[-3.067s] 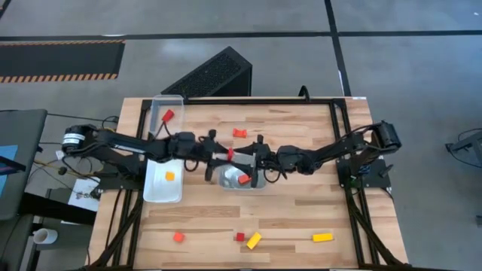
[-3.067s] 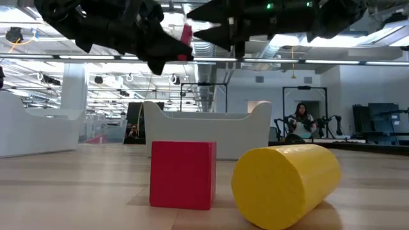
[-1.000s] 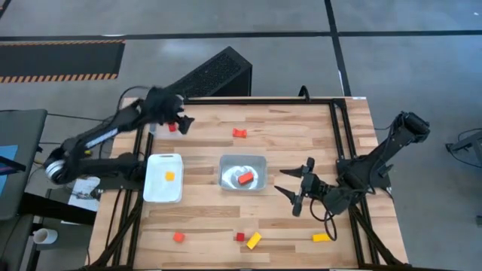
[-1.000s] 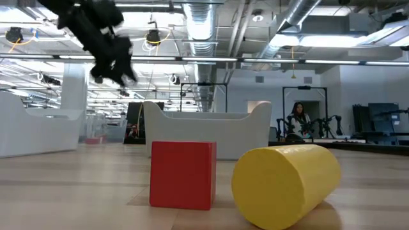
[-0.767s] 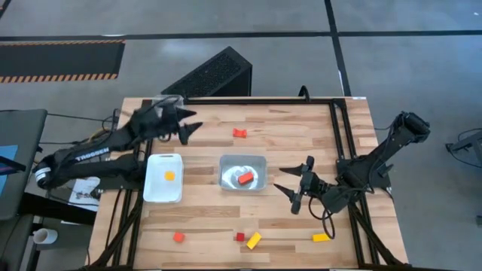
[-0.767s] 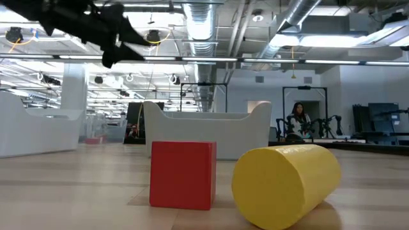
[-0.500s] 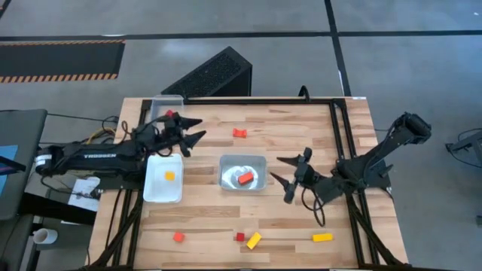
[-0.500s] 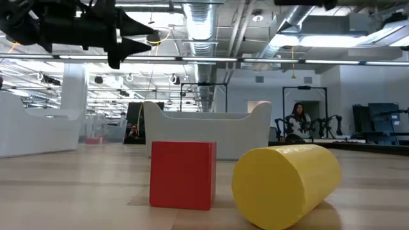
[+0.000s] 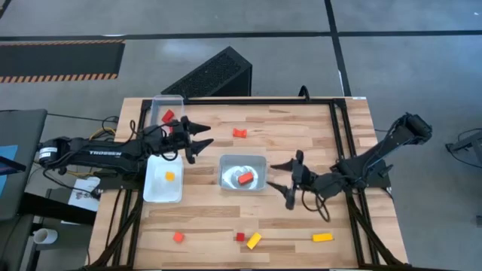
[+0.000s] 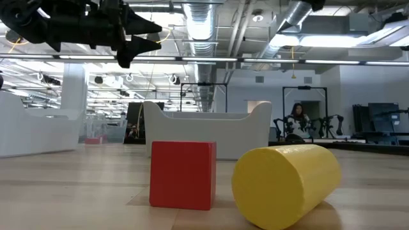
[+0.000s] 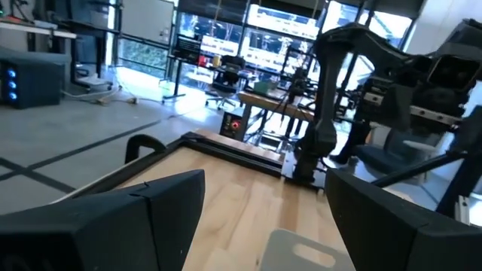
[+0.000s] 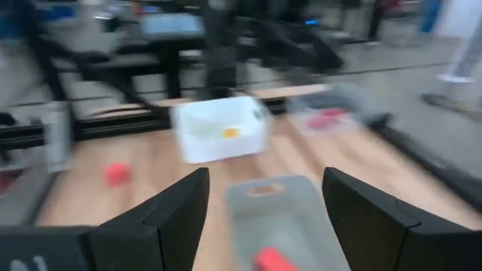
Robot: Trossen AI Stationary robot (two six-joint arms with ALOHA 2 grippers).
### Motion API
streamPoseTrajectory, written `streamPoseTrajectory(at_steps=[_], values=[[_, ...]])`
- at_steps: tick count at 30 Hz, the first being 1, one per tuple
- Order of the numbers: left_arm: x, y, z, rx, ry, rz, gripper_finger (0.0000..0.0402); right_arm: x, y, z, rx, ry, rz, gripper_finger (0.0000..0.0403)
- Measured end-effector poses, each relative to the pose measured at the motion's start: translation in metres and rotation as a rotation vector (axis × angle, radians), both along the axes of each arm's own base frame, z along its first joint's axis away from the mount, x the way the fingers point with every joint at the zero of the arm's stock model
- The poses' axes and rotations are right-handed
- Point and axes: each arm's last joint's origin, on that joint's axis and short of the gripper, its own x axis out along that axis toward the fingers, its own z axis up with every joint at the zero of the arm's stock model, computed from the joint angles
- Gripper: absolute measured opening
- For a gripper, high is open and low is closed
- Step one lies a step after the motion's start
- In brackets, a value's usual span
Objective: Sort & place blocks by color
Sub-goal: Put the bottom orange wooden block into the gray bin
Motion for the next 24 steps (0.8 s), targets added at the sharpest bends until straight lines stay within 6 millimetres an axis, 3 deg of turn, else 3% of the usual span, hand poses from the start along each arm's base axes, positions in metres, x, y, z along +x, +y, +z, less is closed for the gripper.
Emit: streamPoseTrajectory(at_steps=[6,24], values=[[0.005,0.000,-0.004,0.020,0.018,0.007,0.0260,0.002,0.007,0.004,0.039,-0.079,0.264,0.0281],[0.020,0.003,-0.019,-0.026,0.061,-0.013,0.0260,0.001,-0.049,-0.048,0.094,-0.099,0.101,0.0281]])
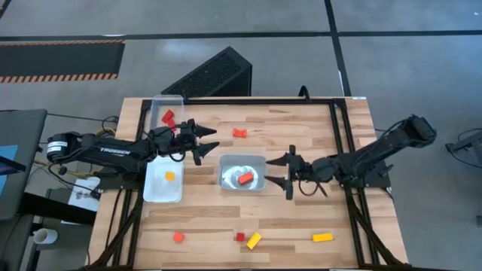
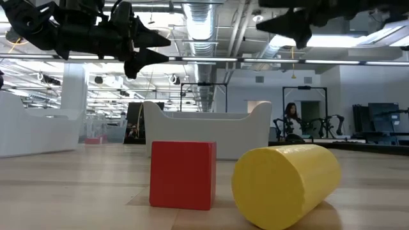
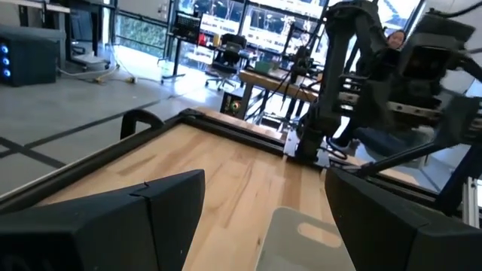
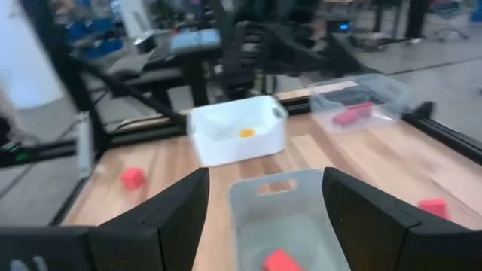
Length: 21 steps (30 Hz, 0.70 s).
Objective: Sort & place blocks by color
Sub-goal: Put the bottom orange wooden block into the gray bin
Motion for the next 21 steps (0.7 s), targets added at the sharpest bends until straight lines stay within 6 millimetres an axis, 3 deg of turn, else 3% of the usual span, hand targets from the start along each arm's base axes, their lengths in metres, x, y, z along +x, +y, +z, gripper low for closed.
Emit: streamPoseTrajectory(at_steps=[10,21], values=[[0.000,0.000,0.001,0.012,-0.001,0.002,0.0260,0.002,-0.014,-0.009,0.020,0.018,-0.095,0.0281],[0.000,0.000,0.001,0.022,0.005,0.006,0.0260,0.018,-0.025,-0.034,0.044,0.108,-0.162,0.0281]])
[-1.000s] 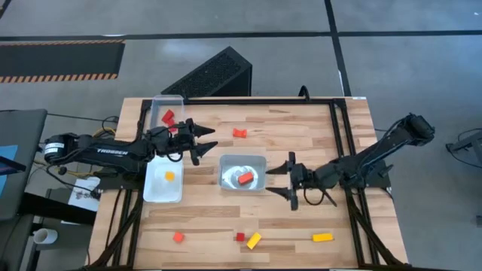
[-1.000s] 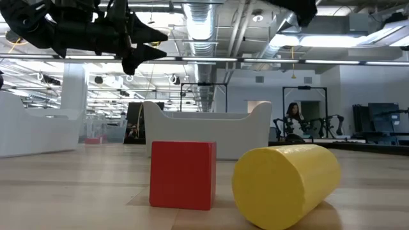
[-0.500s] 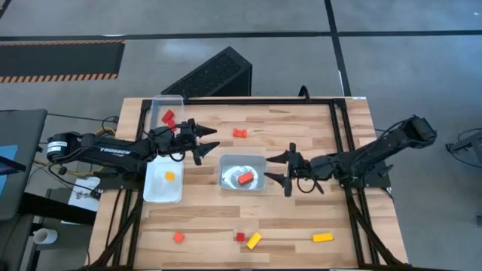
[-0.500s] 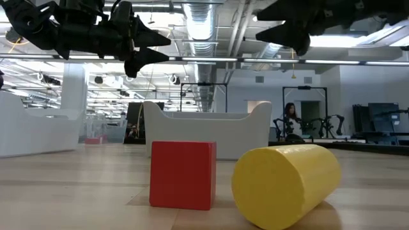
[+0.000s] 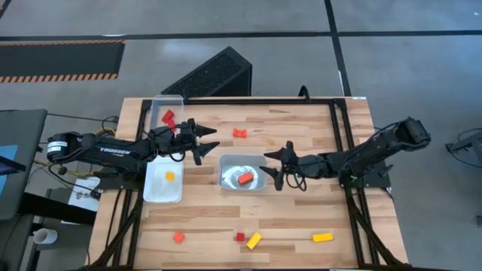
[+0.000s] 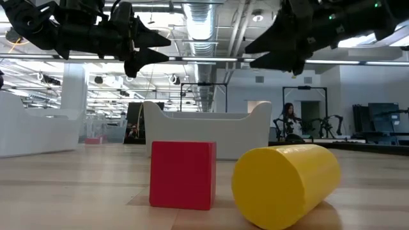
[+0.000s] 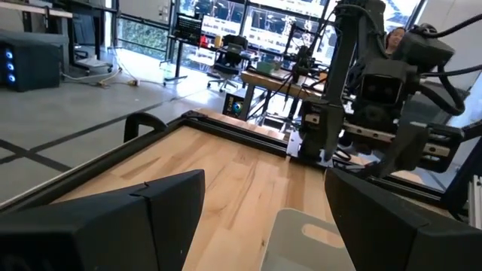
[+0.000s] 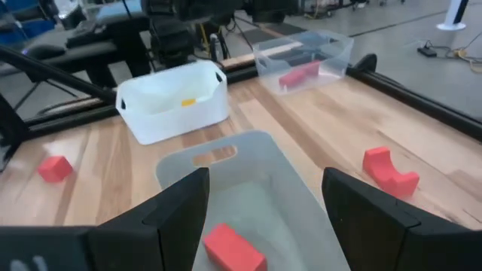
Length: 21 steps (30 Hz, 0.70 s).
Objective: Sort & place blocks by color
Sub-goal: Put the bottom orange wooden block into the gray bin
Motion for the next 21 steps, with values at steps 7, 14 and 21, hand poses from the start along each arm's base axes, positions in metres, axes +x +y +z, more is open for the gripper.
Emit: streamPoseTrajectory(at_steps=[7,14,21], values=[[0.0000,0.0000,0.0000,0.015,0.003,0.000,0.0260,0.0019,-0.0040,-0.0020,0.010,0.005,-0.002,0.0281],[0.0001,-0.0006,0.0001,0.015,0.002,-0.007,0.0260,0.0019,-0.0039,-0.0020,0.010,0.005,-0.001,0.0281],[0.0034,-0.0087,0.0048,0.050,-0.011,-0.048,0.0260,0.0025,-0.0033,0.0004,0.017,-0.021,0.005,0.0281]])
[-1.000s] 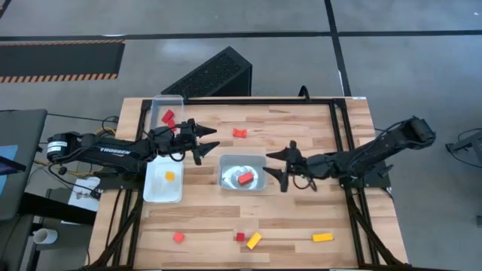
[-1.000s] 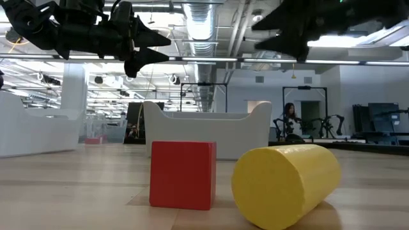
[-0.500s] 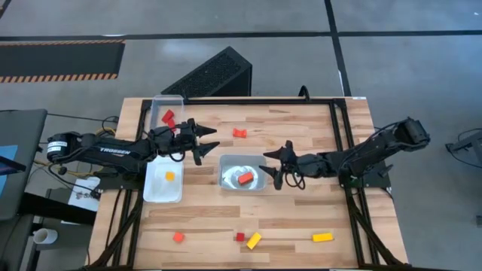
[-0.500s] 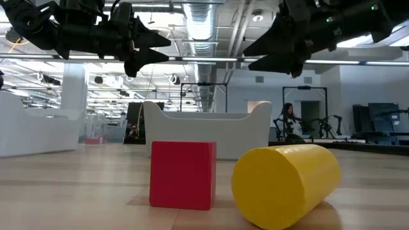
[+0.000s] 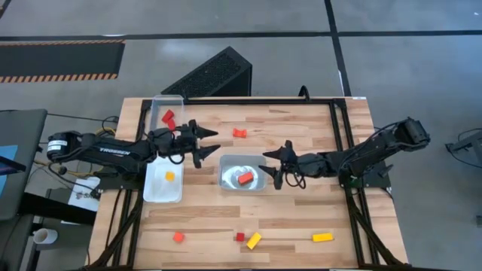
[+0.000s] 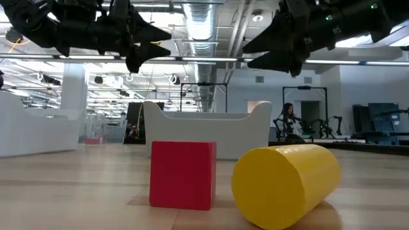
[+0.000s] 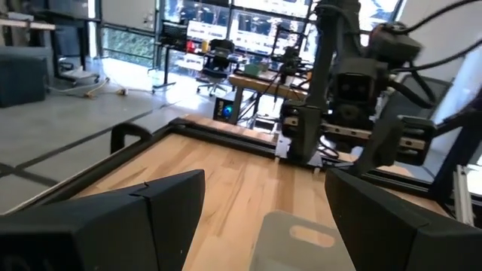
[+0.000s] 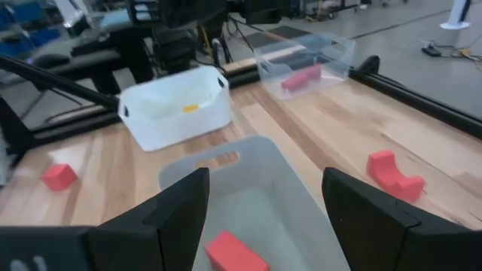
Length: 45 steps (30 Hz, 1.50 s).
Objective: Sort & place blocks by color
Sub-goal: Put the bottom orange wooden block into the gray bin
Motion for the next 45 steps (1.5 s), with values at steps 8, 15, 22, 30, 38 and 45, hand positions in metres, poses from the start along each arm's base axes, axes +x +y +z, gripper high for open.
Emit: streamPoseTrajectory(at_steps=[8,15,22,30,38,45], values=[[0.009,-0.010,0.011,0.036,0.034,-0.049,0.0260,0.001,0.001,0.003,-0.011,-0.028,0.029,0.0281],[0.013,-0.009,0.010,-0.009,0.147,0.015,0.0260,0.000,0.004,0.004,-0.011,-0.031,0.037,0.0281],[0.014,-0.008,0.008,-0.011,0.240,0.049,0.0260,0.000,0.004,0.003,-0.012,-0.028,0.032,0.0281],[0.011,-0.066,0.053,0.020,0.523,-0.259,0.0238,-0.007,0.015,0.010,-0.012,-0.036,0.079,0.0281],[-0.024,-0.128,0.056,-0.033,0.849,-0.440,0.0201,-0.010,0.022,0.016,-0.007,-0.065,0.097,0.0281],[-0.049,-0.172,0.036,-0.006,0.914,-0.444,0.0191,-0.010,0.025,0.017,0.010,-0.082,0.098,0.0281]])
